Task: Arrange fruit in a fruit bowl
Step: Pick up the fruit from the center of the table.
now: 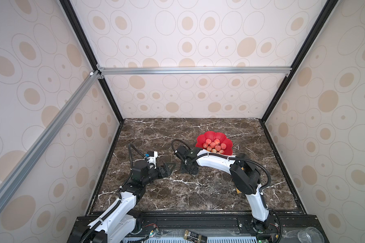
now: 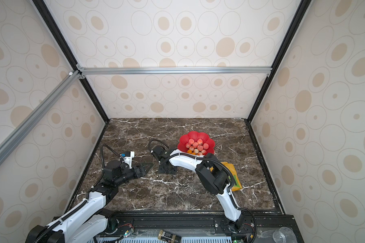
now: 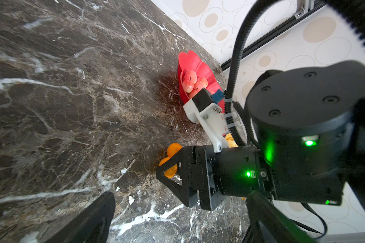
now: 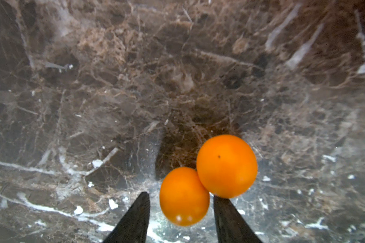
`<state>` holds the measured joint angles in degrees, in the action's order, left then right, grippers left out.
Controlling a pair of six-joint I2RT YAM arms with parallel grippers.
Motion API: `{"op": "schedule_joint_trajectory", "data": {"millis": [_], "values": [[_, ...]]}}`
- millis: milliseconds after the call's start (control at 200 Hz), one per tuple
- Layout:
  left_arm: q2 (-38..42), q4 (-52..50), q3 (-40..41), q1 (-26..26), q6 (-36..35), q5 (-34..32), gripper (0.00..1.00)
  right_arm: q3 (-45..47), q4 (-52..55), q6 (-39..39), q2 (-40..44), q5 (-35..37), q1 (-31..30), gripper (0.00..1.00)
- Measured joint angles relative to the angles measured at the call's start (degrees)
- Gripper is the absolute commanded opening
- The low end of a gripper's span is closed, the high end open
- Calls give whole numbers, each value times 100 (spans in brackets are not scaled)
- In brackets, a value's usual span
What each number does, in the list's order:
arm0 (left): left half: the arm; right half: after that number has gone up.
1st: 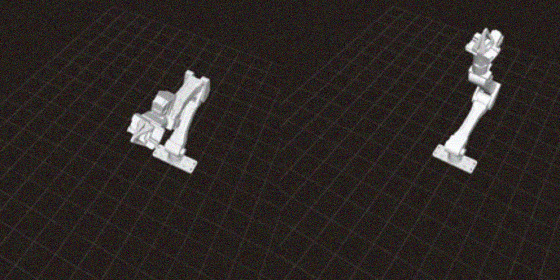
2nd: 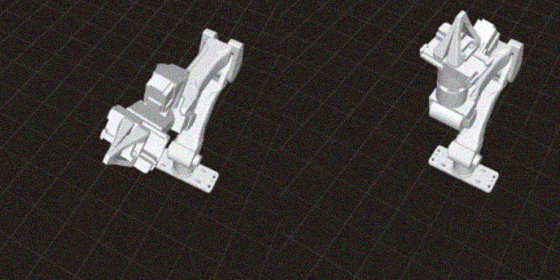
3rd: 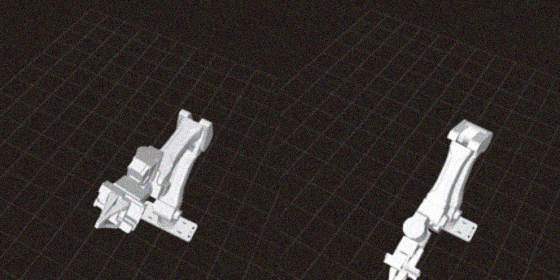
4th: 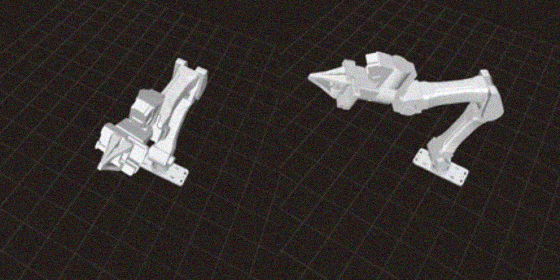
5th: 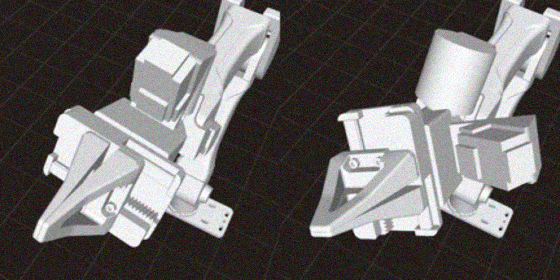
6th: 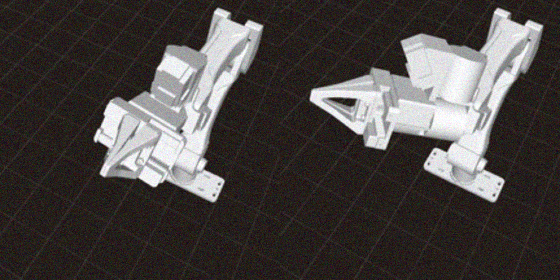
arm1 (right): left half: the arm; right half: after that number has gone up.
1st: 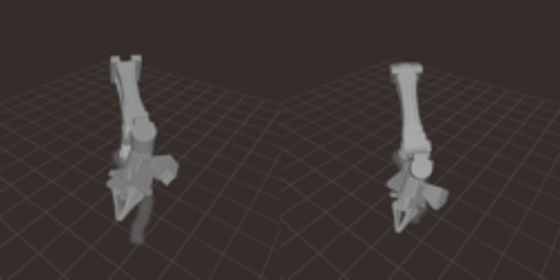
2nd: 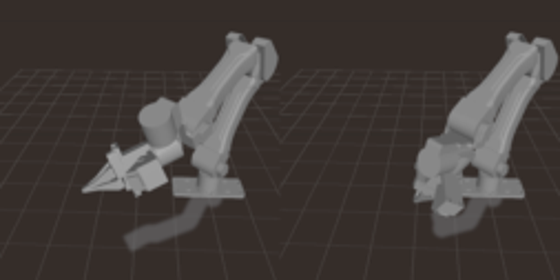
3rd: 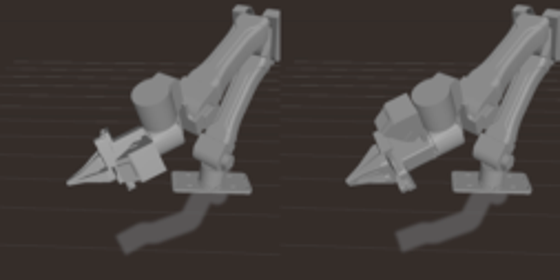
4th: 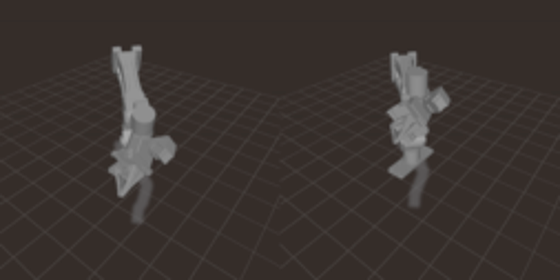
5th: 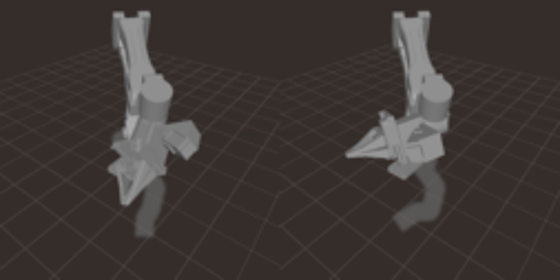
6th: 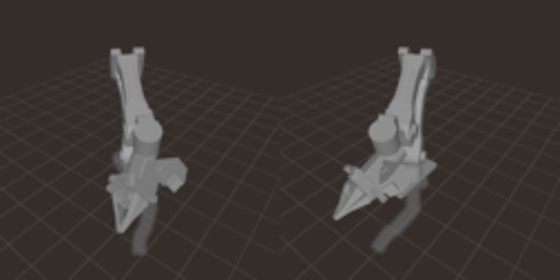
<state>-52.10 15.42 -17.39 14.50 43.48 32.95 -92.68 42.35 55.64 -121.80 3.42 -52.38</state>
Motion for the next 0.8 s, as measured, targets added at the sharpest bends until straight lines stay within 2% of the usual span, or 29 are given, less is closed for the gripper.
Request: {"op": "schedule_joint_trajectory", "data": {"millis": [800], "values": [[0, -2, 0, -2, -2, 0, 99, -31, -2, -59, -109, -20, 33, 43]]}}
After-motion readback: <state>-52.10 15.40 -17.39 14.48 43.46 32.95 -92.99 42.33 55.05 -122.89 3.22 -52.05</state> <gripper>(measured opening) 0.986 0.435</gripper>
